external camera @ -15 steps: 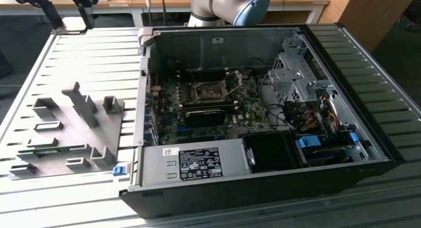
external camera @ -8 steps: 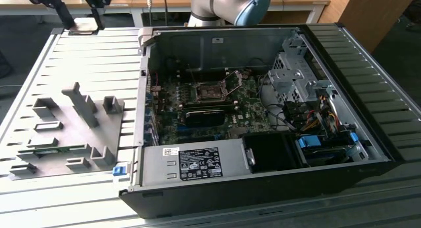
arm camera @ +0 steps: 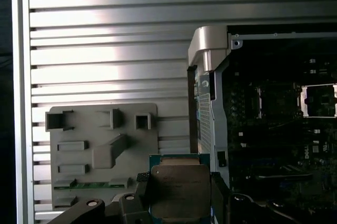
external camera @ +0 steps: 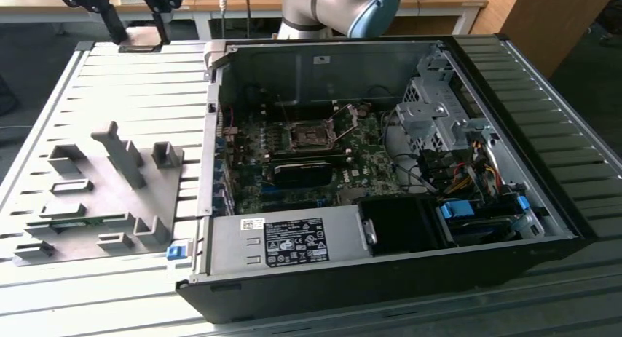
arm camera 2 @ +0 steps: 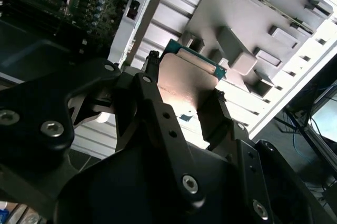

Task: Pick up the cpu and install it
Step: 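Pick up the cpu and move it towards the insertion slot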

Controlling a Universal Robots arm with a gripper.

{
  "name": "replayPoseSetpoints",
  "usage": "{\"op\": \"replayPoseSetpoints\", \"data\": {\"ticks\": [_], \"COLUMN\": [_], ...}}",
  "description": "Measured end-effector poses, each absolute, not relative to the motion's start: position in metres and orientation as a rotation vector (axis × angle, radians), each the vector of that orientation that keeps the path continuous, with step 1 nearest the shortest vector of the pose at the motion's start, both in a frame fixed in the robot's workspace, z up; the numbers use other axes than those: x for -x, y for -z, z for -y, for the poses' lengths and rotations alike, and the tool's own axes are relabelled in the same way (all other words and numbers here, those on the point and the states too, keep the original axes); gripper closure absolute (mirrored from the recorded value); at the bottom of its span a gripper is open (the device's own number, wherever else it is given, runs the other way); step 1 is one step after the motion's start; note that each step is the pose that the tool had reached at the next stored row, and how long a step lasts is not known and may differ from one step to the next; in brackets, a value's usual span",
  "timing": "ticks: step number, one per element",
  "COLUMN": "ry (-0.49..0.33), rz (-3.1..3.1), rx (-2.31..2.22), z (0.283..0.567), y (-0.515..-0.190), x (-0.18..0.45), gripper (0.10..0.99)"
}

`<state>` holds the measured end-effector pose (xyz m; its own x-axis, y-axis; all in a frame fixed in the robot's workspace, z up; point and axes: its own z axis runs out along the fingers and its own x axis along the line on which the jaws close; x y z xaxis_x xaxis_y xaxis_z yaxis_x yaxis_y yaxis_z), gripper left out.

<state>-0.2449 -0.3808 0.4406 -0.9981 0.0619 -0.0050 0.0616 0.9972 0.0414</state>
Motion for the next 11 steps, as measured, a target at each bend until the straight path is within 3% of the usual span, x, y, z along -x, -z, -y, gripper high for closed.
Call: {"op": "replayPoseSetpoints", "data": {"ticks": [11], "ry": [-0.064], "rz": [-3.133], "rx": [-0.097], "z": [0.38], "y": [-0.438], "x": [0.228], "gripper": [0.541]}}
